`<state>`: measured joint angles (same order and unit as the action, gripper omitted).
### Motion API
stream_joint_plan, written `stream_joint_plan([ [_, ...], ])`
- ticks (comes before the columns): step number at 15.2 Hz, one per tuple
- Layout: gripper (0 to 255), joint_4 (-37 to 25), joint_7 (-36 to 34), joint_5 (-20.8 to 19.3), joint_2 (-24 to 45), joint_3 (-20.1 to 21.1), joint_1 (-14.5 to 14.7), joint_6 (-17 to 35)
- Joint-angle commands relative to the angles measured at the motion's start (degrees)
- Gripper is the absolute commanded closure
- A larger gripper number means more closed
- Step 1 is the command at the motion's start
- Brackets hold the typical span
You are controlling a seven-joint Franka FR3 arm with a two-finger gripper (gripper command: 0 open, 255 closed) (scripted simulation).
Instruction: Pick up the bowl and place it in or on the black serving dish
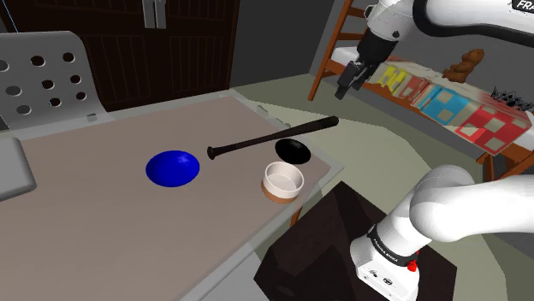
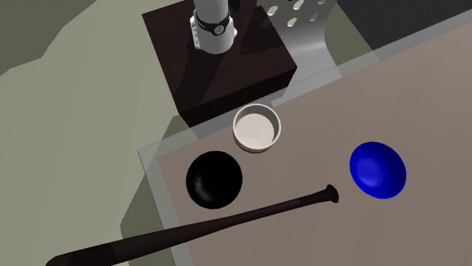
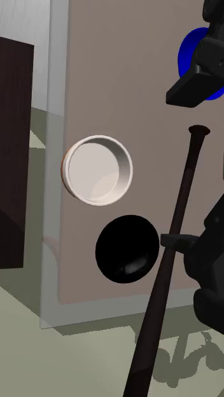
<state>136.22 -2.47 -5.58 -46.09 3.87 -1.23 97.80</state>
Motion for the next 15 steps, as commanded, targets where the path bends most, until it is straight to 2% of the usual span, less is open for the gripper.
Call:
stream_joint_plan([
  [1,0,0.0,0.0,0.0,0.0,0.0,0.0,0.0],
  [8,0,10.8,1.7,-0.6,3.0,-3.2,-0.7,13.1],
  [15,0,18.4,3.6,-1.4,10.9,-6.5,-1.7,27.7],
])
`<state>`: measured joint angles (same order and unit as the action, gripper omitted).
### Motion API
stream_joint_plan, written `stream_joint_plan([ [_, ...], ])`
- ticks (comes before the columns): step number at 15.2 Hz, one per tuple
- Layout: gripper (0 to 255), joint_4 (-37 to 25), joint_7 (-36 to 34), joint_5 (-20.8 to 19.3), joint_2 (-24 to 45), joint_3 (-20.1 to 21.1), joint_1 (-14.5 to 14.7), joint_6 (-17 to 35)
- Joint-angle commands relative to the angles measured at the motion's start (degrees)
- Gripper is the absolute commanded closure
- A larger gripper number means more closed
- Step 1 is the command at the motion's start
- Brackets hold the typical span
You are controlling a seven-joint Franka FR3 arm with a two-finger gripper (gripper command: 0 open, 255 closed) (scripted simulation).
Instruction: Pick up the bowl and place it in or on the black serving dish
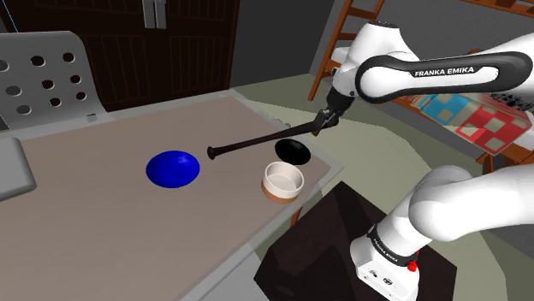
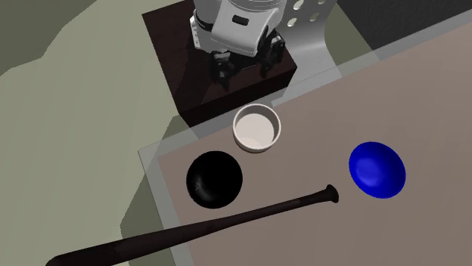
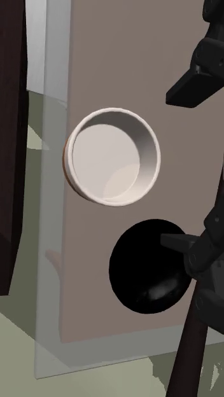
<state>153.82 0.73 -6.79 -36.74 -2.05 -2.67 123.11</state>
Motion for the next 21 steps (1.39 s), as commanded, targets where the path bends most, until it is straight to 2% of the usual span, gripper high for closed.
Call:
stream_joint_plan([
  [1,0,1.6,0.7,-0.3,3.2,-1.1,-0.4,4.6],
  [11,0,4.5,5.2,1.1,24.8,-5.8,-0.5,27.8],
  [14,0,3.6,8.3,3.9,32.9,-7.1,0.1,34.4],
  [17,0,1.8,13.4,9.7,41.3,-7.1,0.4,40.3],
  [21,0,0.9,16.1,13.1,46.0,-5.6,-0.5,43.9],
])
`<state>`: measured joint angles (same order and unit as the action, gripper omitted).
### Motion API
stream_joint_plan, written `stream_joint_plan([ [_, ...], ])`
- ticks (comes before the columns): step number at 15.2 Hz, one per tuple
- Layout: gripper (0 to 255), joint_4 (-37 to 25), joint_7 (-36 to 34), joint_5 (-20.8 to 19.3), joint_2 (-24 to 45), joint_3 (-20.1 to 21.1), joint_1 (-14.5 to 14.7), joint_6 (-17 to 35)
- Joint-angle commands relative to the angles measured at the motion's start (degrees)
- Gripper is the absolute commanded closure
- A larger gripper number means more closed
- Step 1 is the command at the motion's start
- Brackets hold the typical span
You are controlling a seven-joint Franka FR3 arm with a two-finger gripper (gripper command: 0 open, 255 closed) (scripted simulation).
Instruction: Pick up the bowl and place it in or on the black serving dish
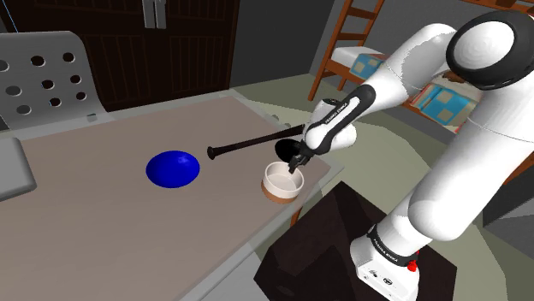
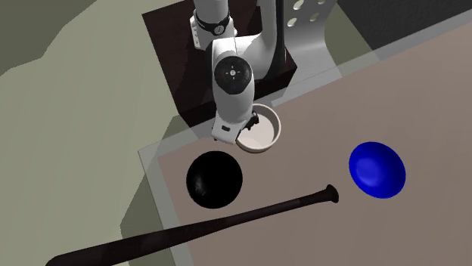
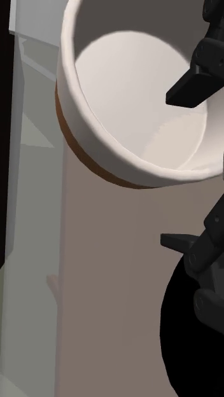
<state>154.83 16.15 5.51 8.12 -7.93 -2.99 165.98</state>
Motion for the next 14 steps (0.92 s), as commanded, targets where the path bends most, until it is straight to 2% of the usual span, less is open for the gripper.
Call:
stream_joint_plan([
  [1,0,-0.4,1.2,1.5,2.2,0.8,-0.5,1.8],
  [5,0,-1.3,2.8,3.7,6.0,2.6,-1.8,4.8],
  [12,0,-1.3,2.8,3.6,6.0,2.6,-1.9,4.8],
  [13,255,-1.3,2.8,3.6,6.0,2.6,-1.9,4.8],
  [14,255,-1.3,2.8,3.6,6.0,2.6,-1.9,4.8],
])
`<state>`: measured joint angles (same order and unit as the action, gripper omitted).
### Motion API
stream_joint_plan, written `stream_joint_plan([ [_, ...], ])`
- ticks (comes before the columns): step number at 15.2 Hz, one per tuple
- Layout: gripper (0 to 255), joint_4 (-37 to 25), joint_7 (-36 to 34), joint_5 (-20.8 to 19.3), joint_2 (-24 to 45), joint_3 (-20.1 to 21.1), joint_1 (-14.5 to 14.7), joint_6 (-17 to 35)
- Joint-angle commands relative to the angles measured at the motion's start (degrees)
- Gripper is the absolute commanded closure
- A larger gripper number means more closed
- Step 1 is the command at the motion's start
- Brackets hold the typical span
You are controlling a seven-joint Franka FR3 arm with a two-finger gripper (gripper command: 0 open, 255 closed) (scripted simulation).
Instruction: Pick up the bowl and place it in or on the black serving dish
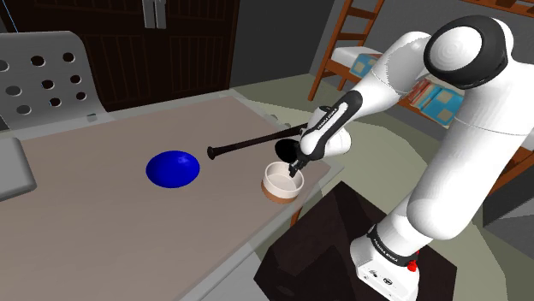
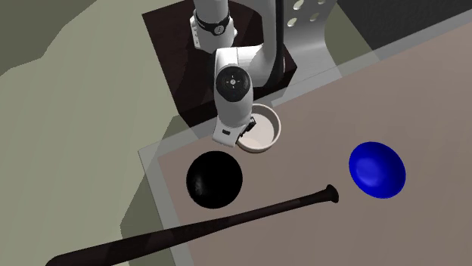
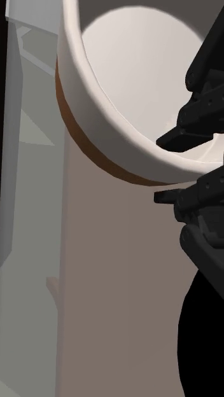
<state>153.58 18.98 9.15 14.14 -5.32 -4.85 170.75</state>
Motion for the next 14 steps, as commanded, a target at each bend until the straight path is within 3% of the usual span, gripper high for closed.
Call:
stream_joint_plan([
  [1,255,0.0,0.0,0.0,0.0,0.0,0.0,0.0],
  [8,255,0.0,0.0,0.0,0.0,0.0,0.0,0.0],
  [14,255,1.1,-2.8,-3.7,-6.2,-3.0,2.2,-5.1],
])
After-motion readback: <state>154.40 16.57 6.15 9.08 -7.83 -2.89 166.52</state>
